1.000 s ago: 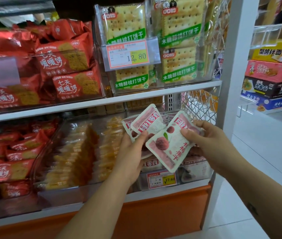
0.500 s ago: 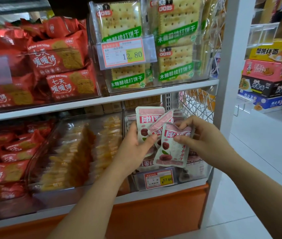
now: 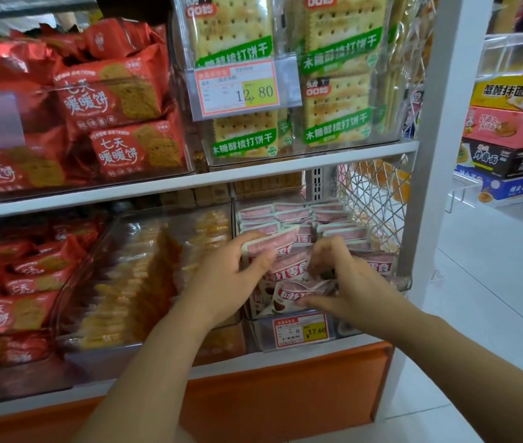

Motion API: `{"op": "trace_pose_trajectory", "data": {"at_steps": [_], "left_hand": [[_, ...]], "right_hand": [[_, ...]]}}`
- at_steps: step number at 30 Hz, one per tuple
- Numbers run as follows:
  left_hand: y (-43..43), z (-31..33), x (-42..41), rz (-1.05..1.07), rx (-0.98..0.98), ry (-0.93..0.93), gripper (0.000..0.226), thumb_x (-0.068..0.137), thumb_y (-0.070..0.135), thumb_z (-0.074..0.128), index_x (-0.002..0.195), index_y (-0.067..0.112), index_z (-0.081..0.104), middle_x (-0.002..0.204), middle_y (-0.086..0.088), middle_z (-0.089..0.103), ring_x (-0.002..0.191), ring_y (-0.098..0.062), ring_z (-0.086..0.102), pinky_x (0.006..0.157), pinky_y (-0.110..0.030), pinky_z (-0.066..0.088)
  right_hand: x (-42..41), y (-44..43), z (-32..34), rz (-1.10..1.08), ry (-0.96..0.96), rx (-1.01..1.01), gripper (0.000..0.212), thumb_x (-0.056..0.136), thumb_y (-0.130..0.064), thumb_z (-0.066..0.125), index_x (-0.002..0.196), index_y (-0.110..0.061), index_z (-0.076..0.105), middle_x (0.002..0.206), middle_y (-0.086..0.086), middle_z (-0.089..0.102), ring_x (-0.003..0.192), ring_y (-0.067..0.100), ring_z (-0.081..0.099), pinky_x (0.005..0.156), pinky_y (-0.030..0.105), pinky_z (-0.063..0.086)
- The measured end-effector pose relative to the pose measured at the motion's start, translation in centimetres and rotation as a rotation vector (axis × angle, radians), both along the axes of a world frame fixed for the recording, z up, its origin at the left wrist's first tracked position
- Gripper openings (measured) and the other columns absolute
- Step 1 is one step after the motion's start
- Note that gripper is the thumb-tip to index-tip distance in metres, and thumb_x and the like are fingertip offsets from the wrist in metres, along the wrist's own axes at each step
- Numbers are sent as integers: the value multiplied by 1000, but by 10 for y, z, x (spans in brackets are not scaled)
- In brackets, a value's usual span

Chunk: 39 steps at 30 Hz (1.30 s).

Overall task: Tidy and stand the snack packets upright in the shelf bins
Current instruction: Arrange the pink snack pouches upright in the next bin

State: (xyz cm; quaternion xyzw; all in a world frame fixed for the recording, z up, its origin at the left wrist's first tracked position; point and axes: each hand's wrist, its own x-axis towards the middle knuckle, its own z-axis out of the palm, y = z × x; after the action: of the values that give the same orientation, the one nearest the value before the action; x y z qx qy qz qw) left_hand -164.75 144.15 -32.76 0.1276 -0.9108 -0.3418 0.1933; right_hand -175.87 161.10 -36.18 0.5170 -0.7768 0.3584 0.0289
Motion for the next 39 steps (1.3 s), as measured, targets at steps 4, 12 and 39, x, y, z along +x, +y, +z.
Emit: {"op": "trace_pose_trajectory", "data": {"at_steps": [4,12,39], "left_hand": [[-2,7,1,74,-67,36,30,94,39,49,122,31,58,115,11,63,102,-8,58,86,-33,52],[-6,9,5,82,-190,19,31,97,30,47,127,33,53,108,11,64,89,-3,61,76,-29,55],[-3,30,-105,-242,33,163,19,93,32,56,110,32,65,105,13,67,93,4,59,80,-19,45]], "right_hand": [[5,-2,0,14,139,59,92,80,-45,66,141,-50,-3,112,-17,49,79,-4,54,79,20,49],[-7,-3,0,-14,154,234,55,83,-46,63,132,-30,43,131,-12,45,114,3,45,94,17,37],[-55,-12,38,-289,-137,-146,53,78,-26,74,123,-26,47,99,-20,58,88,-9,55,70,9,41]]}}
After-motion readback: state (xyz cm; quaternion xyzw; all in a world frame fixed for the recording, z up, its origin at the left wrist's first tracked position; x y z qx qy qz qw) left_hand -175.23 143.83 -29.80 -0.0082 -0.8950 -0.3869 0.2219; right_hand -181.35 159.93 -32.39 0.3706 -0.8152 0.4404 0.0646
